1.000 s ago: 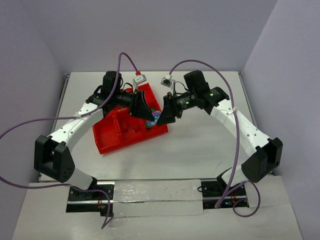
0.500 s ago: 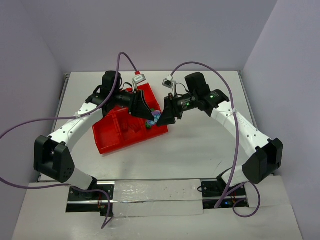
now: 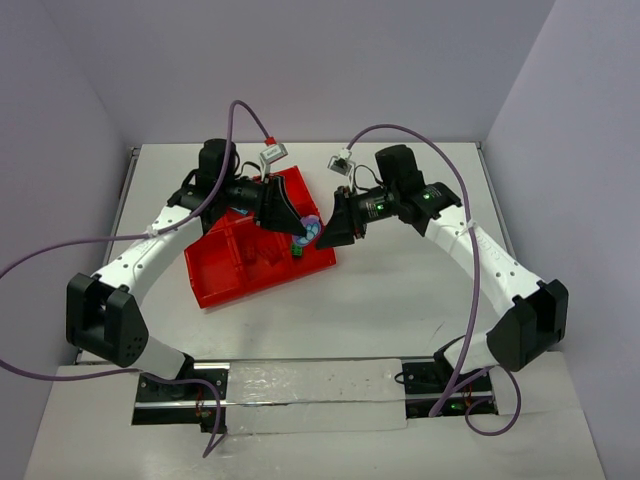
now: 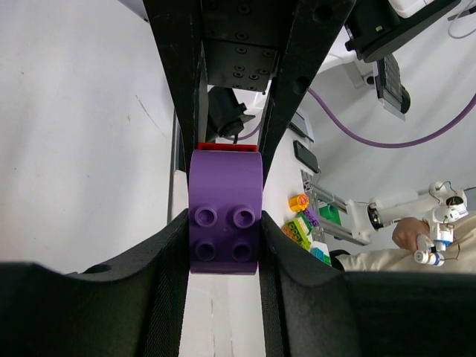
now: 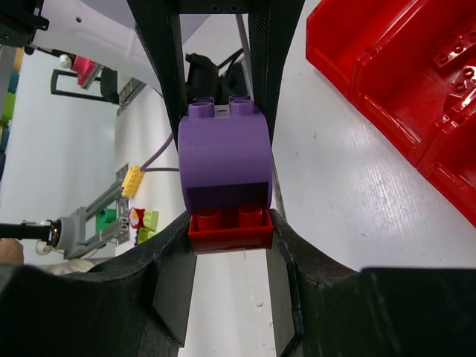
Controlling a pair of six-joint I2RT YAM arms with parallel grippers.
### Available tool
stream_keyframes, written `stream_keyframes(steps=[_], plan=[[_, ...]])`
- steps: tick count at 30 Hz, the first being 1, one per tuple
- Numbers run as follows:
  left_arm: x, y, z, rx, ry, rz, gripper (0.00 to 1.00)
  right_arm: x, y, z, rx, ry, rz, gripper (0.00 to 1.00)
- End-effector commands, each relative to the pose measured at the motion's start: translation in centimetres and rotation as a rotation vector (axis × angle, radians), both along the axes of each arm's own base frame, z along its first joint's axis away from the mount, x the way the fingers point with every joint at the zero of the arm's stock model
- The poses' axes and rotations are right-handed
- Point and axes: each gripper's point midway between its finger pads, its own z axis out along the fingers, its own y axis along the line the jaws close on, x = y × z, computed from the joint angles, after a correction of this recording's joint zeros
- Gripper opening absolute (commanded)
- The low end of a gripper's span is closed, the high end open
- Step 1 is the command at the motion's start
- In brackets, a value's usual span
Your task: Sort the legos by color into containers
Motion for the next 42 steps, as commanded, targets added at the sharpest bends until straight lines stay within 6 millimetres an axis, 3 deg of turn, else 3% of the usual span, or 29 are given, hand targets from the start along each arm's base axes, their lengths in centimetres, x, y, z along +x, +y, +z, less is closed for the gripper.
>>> stream_keyframes(steps=[1, 6, 15, 19, 20, 23, 24, 25, 26, 28, 29, 32, 35, 36, 40, 42], plan=[[-0.9, 0.5, 3.0, -0.054, -0.08, -0.027, 0.0, 0.3, -0.2, 0.9, 0.03, -0.076, -0.014, 0.0], [-0.4, 0.8, 3.3, -0.058, -0.087, -0.011, 0.0, 0.0, -0.4, -0.1, 0.021, -0.052, -0.007, 0.0], [1.5, 3.1, 5.0, -0.085, -0.117, 0.073, 0.0, -0.4, -0.6, -2.4, -0.007, -0.007, 0.0, 0.0], [2.9, 4.6, 5.6, -0.075, -0.128, 0.167, 0.0, 0.4, -0.6, -3.5, -0.044, 0.007, -0.038, 0.0], [4.2, 5.1, 5.1, -0.045, -0.105, 0.254, 0.0, 0.8, -0.5, -3.5, -0.054, 0.01, -0.06, 0.0], [7.1, 7.0, 2.2, 0.073, 0.003, 0.497, 0.0, 3.0, -0.5, -3.9, -0.106, 0.0, -0.166, 0.0], [7.9, 7.8, 1.5, 0.113, 0.03, 0.576, 0.0, 3.0, -0.4, -3.9, -0.108, 0.007, -0.168, 0.0], [8.4, 8.8, -0.7, 0.183, 0.087, 0.667, 0.0, 4.3, -0.5, -4.1, -0.143, -0.009, -0.234, 0.0], [8.0, 11.2, -3.7, 0.343, 0.163, 0.842, 0.0, 5.3, -0.2, -4.3, -0.17, 0.007, -0.305, 0.0], [8.4, 15.2, -6.7, 0.51, 0.183, 1.087, 0.0, 6.1, 0.2, -4.4, -0.187, 0.015, -0.345, 0.0], [7.5, 16.9, -8.2, 0.575, 0.214, 1.176, 0.0, 6.5, 0.7, -4.3, -0.187, 0.014, -0.362, 0.0], [5.1, 20.3, -9.0, 0.642, 0.249, 1.372, 0.0, 7.1, 2.5, -3.9, -0.17, 0.003, -0.397, 0.0], [4.1, 22.8, -10.2, 0.693, 0.274, 1.516, 0.0, 7.6, 4.0, -4.0, -0.165, 0.011, -0.423, 0.0], [3.7, 23.6, -11.4, 0.728, 0.289, 1.554, 0.0, 7.9, 5.0, -3.8, -0.161, 0.006, -0.434, 0.0], [3.3, 24.8, -15.0, 0.828, 0.355, 1.603, 0.0, 9.3, 7.9, -4.7, -0.195, 0.012, -0.507, 0.0], [3.5, 25.4, -15.9, 0.855, 0.359, 1.637, 0.0, 9.8, 8.8, -5.2, -0.209, 0.012, -0.528, 0.0]])
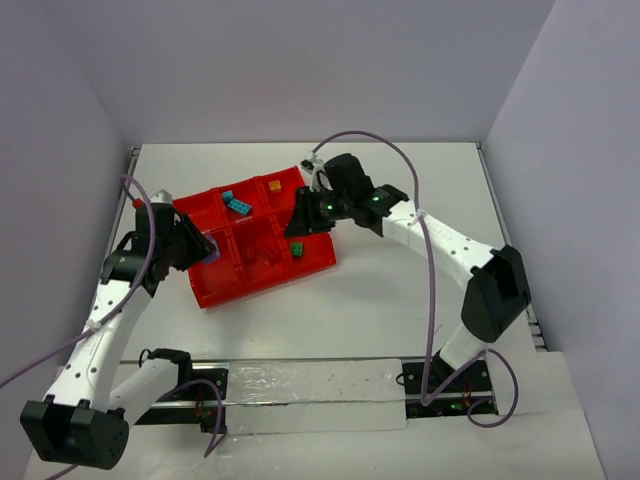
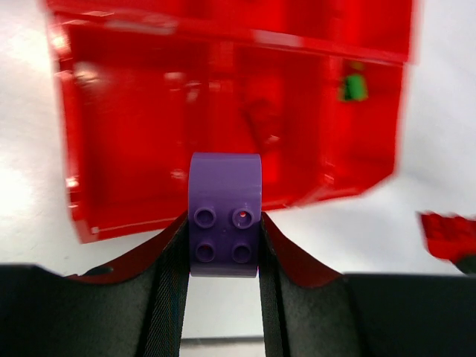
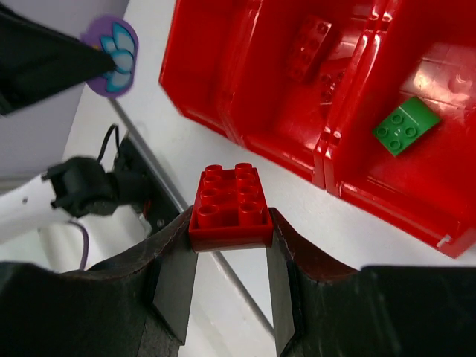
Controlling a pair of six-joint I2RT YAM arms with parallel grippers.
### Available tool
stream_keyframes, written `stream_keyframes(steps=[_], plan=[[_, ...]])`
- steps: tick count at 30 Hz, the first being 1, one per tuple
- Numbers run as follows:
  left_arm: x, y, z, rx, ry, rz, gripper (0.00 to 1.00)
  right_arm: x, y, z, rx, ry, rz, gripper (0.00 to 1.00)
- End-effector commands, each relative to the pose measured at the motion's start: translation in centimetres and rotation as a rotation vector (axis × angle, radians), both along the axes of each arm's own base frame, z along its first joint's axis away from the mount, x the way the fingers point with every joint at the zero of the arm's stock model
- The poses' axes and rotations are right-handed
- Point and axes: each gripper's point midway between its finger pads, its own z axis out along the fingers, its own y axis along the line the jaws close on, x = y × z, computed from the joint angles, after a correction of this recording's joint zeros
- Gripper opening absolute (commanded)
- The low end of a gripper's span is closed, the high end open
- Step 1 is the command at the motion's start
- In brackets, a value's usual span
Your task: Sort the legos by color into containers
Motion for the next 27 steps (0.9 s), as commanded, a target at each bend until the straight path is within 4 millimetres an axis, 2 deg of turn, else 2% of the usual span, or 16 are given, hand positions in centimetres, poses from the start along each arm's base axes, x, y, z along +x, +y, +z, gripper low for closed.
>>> stream_keyframes(steps=[1, 4, 6, 8, 10, 12, 13, 14, 16, 18, 20, 25, 26, 27], plan=[[0.3, 3.1, -3.5, 0.111, 0.083, 0.169, 0.0, 3.1, 3.0, 1.6, 0.009, -0.079, -0.128, 0.0], [0.9, 3.6, -4.7, 0.139, 0.109, 0.193, 0.0, 4.5, 4.6, 0.3, -0.035, -0.07, -0.15, 0.02], [1.1, 3.5, -5.7, 0.146, 0.135, 0.188, 0.02, 4.5, 5.4, -0.5, -0.055, -0.063, -0.143, 0.06], [1.1, 3.5, -6.4, 0.15, 0.156, 0.186, 0.11, 4.6, 6.5, -1.3, -0.067, -0.052, -0.131, 0.1], [1.2, 3.4, -6.5, 0.146, 0.149, 0.183, 0.26, 4.7, 7.1, -1.7, -0.068, -0.048, -0.122, 0.18], [1.8, 3.2, -5.6, 0.133, 0.104, 0.177, 0.53, 4.4, 8.0, -2.6, -0.078, -0.035, -0.105, 0.35], [2.0, 3.1, -5.1, 0.128, 0.088, 0.174, 0.64, 4.6, 8.2, -2.9, -0.085, -0.032, -0.105, 0.39], [2.2, 3.1, -4.6, 0.125, 0.074, 0.172, 0.72, 4.8, 8.5, -3.1, -0.089, -0.03, -0.104, 0.44], [2.8, 3.0, -3.6, 0.128, 0.05, 0.164, 0.82, 5.1, 8.9, -3.4, -0.092, -0.031, -0.099, 0.57], [3.3, 3.0, -2.8, 0.134, 0.035, 0.162, 0.84, 5.2, 9.3, -3.3, -0.095, -0.033, -0.094, 0.72], [4.1, 3.0, -1.0, 0.135, 0.002, 0.158, 0.89, 5.4, 9.6, -2.6, -0.087, -0.046, -0.09, 0.79], [5.4, 3.5, 2.8, 0.164, -0.082, 0.16, 0.89, 5.9, 8.7, -0.7, -0.11, -0.094, -0.124, 0.87], [5.8, 3.5, 4.2, 0.169, -0.111, 0.158, 0.89, 6.3, 7.8, 0.6, -0.111, -0.127, -0.159, 0.87], [6.1, 3.5, 5.3, 0.167, -0.135, 0.161, 0.89, 6.3, 7.5, 0.5, -0.12, -0.128, -0.167, 0.88]])
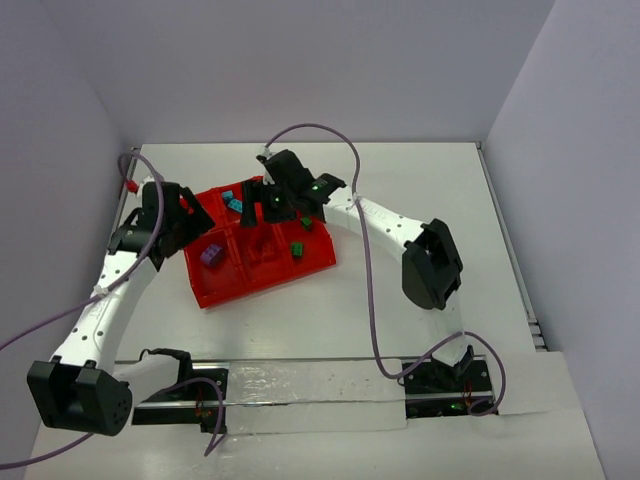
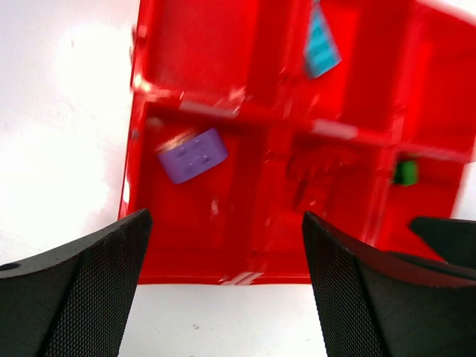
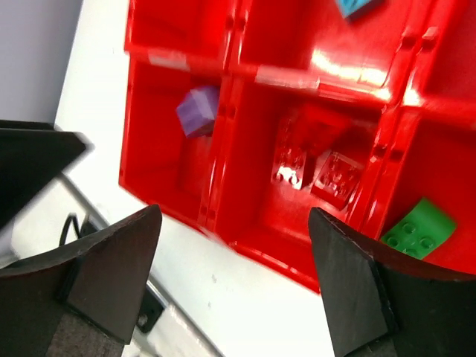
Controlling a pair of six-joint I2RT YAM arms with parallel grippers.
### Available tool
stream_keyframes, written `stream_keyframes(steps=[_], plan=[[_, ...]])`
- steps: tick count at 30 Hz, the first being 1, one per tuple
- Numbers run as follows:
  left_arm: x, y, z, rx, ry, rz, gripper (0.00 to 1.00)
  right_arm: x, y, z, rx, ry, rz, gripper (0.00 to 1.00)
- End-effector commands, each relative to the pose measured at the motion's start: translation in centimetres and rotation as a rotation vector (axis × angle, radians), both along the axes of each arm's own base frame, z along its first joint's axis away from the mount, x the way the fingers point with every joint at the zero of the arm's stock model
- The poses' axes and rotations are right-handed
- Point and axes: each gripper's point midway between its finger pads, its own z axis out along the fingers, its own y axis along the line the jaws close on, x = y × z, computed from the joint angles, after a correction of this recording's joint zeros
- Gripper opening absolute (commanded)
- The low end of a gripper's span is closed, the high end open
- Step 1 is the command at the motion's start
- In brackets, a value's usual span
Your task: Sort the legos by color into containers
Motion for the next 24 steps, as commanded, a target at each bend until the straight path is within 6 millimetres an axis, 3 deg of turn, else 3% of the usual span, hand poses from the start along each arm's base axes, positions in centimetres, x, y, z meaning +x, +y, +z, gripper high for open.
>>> stream_keyframes(steps=[1, 3, 4, 5, 6, 8, 9, 12, 15, 19, 24], plan=[[2.2, 0.6, 6.6, 0.039, -0.159, -0.005, 0.89, 1.1, -2.6, 5.5, 0.005, -0.127, -0.086, 0.89], [2.7, 0.4, 8.6, 0.048, -0.195, -0.03, 0.89, 1.6, -5.8, 8.9, 0.027, -0.192, -0.166, 0.92], [2.8, 0.2, 8.9, 0.043, -0.202, -0.04, 0.89, 2.4, -6.9, 8.9, 0.015, -0.201, -0.205, 0.93], [3.2, 0.0, 11.1, 0.043, -0.25, -0.062, 0.89, 2.8, -10.0, 8.6, -0.015, -0.207, -0.281, 0.96], [3.3, -0.1, 11.1, 0.043, -0.252, -0.062, 0.89, 3.3, -11.4, 10.6, 0.012, -0.24, -0.323, 0.97], [3.8, -0.9, 13.9, 0.03, -0.317, -0.113, 0.89, 3.6, -16.9, 9.9, -0.019, -0.237, -0.441, 0.98], [4.0, -1.0, 14.4, 0.03, -0.329, -0.123, 0.9, 3.1, -18.8, 11.4, 0.008, -0.26, -0.477, 0.98], [4.3, -1.8, 16.5, 0.011, -0.383, -0.169, 0.9, 3.4, -25.0, 9.9, -0.051, -0.253, -0.615, 0.99], [4.5, -2.5, 18.2, -0.007, -0.424, -0.205, 0.9, 2.2, -30.9, 9.3, -0.12, -0.27, -0.75, 0.99], [4.8, -3.1, 19.4, -0.019, -0.458, -0.235, 0.9, 0.7, -35.2, 8.2, -0.168, -0.261, -0.862, 0.99], [5.1, -3.6, 18.9, -0.03, -0.444, -0.259, 0.9, -0.5, -36.7, 7.5, -0.185, -0.265, -0.91, 0.99]])
